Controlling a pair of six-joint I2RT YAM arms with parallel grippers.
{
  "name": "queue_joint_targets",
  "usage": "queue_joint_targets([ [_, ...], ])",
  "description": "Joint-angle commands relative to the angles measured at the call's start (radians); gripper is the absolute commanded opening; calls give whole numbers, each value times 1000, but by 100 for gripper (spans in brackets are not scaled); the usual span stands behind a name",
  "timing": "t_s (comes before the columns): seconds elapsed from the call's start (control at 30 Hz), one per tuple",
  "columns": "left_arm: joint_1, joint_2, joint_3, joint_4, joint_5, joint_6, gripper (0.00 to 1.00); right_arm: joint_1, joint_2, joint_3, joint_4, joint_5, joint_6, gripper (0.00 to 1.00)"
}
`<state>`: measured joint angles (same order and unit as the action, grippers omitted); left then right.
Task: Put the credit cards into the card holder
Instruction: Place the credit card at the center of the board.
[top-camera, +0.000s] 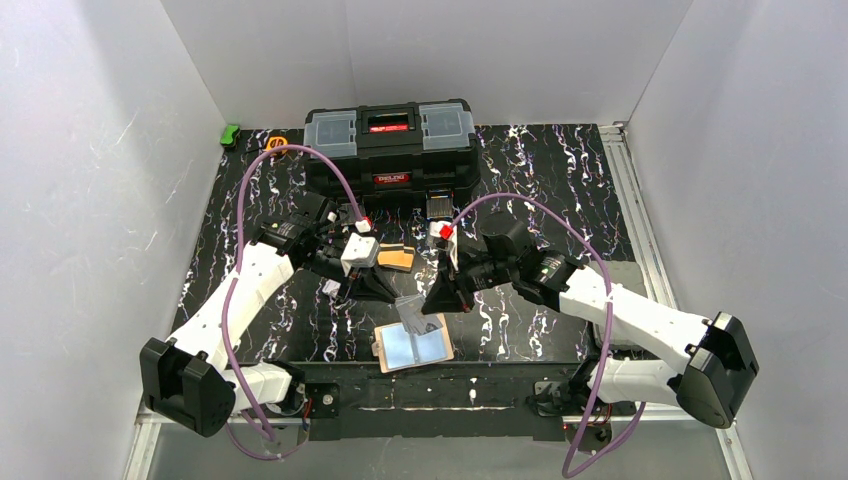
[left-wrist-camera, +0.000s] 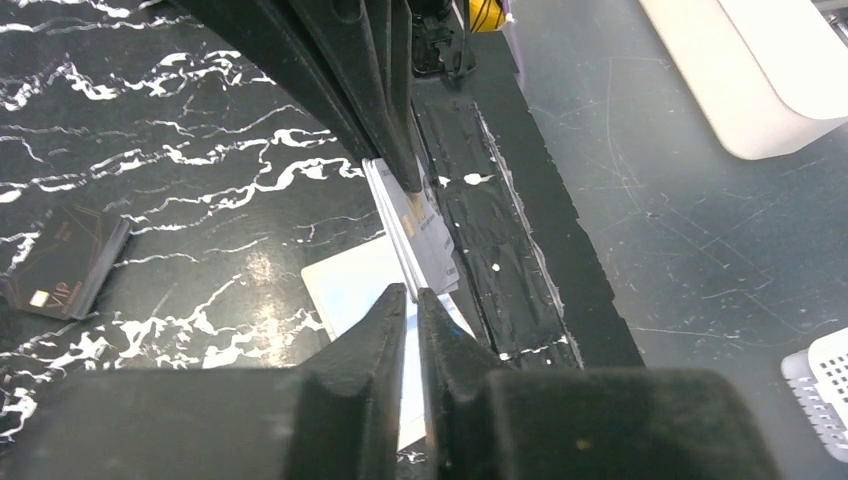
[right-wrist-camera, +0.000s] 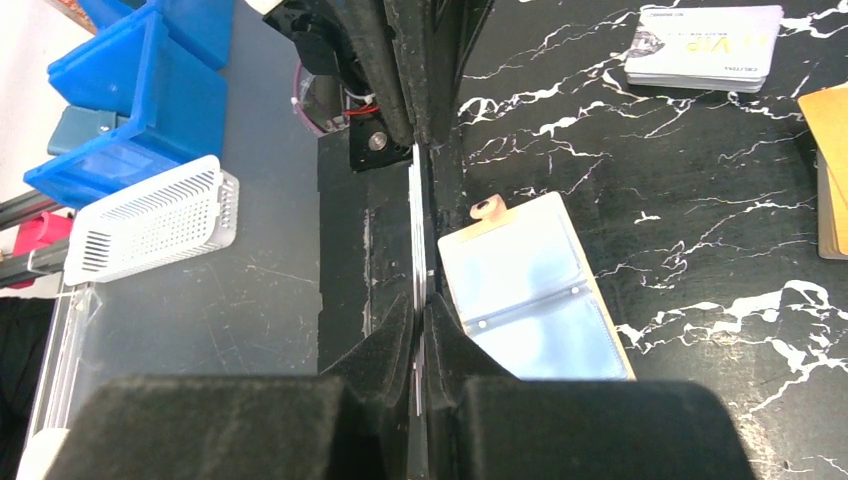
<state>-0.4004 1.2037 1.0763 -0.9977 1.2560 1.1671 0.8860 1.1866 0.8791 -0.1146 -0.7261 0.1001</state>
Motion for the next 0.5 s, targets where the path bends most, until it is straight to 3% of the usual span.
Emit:
queue_joint_targets([
  [0.0,1,-13,36,-6,62,-7,15,11,2,44,22,52,-12,1],
  [0.17,1,-12,40,-21,66,-11,37,11,-2,41,35,65,-10,1],
  [0.47,0,-1,9,31,56,-38,39,18,-2,60,30,55,-15,1],
])
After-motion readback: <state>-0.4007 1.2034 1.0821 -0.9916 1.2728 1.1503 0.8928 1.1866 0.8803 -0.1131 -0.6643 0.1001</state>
